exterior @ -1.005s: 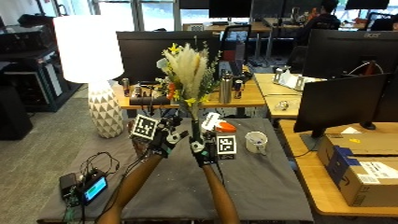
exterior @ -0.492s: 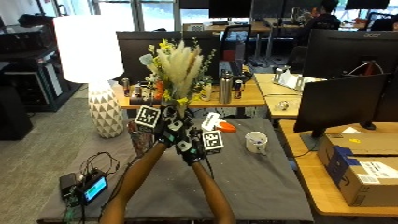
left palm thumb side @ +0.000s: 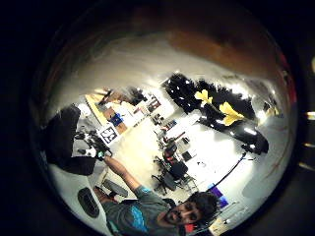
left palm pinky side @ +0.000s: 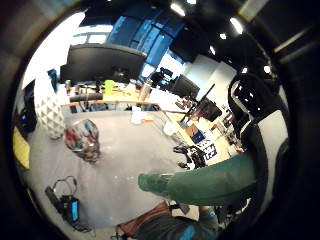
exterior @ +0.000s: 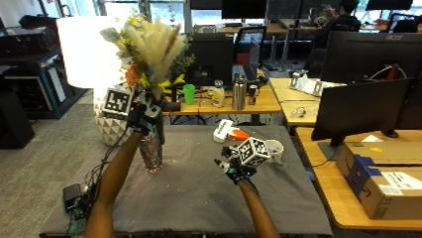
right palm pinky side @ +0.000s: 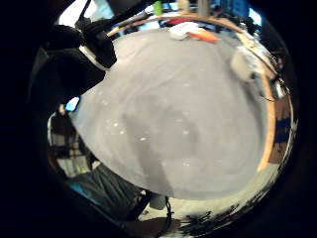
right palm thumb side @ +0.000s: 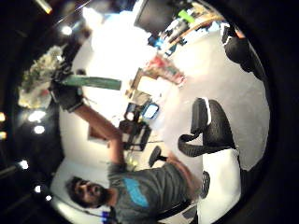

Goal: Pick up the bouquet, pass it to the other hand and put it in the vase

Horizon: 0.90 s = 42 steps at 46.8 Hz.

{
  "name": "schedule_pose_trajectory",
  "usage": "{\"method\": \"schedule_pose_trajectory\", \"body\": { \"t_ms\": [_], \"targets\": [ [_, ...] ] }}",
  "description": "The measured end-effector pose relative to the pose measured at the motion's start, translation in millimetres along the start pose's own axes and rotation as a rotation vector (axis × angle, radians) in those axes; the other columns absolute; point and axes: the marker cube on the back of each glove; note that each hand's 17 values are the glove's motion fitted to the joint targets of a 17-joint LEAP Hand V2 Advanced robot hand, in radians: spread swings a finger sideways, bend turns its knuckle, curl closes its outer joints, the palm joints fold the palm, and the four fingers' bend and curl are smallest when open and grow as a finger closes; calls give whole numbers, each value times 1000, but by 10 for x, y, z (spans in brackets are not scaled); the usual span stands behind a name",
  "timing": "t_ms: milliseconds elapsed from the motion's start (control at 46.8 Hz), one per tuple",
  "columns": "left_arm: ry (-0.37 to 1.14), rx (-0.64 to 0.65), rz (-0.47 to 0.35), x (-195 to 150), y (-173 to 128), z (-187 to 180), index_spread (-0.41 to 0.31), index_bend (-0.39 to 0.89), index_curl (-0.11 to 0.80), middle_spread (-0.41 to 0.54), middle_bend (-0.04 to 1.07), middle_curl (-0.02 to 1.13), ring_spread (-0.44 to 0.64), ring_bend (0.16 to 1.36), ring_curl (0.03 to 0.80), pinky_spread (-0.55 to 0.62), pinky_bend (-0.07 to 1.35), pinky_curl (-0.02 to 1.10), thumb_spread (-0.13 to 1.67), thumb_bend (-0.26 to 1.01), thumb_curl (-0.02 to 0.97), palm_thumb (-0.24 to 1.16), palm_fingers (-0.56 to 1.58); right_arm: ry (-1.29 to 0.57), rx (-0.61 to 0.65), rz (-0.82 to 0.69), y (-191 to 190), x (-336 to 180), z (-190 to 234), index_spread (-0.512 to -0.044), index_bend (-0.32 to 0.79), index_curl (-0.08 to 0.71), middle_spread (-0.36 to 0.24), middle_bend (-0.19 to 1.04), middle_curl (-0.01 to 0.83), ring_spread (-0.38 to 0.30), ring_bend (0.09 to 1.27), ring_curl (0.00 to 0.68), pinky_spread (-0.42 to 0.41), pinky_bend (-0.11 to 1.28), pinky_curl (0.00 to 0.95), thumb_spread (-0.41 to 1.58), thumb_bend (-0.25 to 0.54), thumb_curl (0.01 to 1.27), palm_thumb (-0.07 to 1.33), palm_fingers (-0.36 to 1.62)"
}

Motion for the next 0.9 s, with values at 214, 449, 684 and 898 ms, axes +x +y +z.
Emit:
{"method": "schedule_pose_trajectory", "body": {
  "t_ms": [214, 449, 684, 898],
  "targets": [
    [-99, 213, -438, -893, 214, -896, -268, 152, 326, -364, 479, 546, -360, 836, 467, -417, 602, 449, 1296, -12, 271, 673, 1278, 323, 171, 3, -24, 40, -610, -249, 146, 429, -43, 401, 457, -22, 468, 374, 196, 456, 381, 1087, -30, 569, 789, 766],
    [-23, 304, -781, -1762, 736, -1256, -266, 145, 353, -367, 528, 564, -358, 812, 463, -404, 537, 435, 1285, -17, 249, 643, 1251, 321, 242, 33, -46, -6, -967, -250, 152, 408, -36, 340, 441, 3, 382, 363, 250, 385, 364, 1170, -16, 523, 768, 784],
    [-49, 212, -959, -2578, 1231, -1147, -276, 159, 374, -357, 560, 577, -349, 752, 450, -362, 422, 412, 1260, -14, 235, 625, 1188, 288, 242, 114, -134, 205, -1044, -252, 148, 391, -34, 290, 433, 12, 334, 361, 264, 342, 359, 1199, -14, 495, 771, 805],
    [41, 83, -1081, -2801, 1476, -916, -267, 129, 376, -328, 495, 567, -330, 681, 437, -300, 356, 402, 1229, -15, 229, 627, 1089, 250, 234, 135, -125, 352, -1027, -260, 144, 377, -34, 257, 431, 14, 307, 364, 275, 309, 358, 1209, -14, 476, 777, 820]
  ]
}}
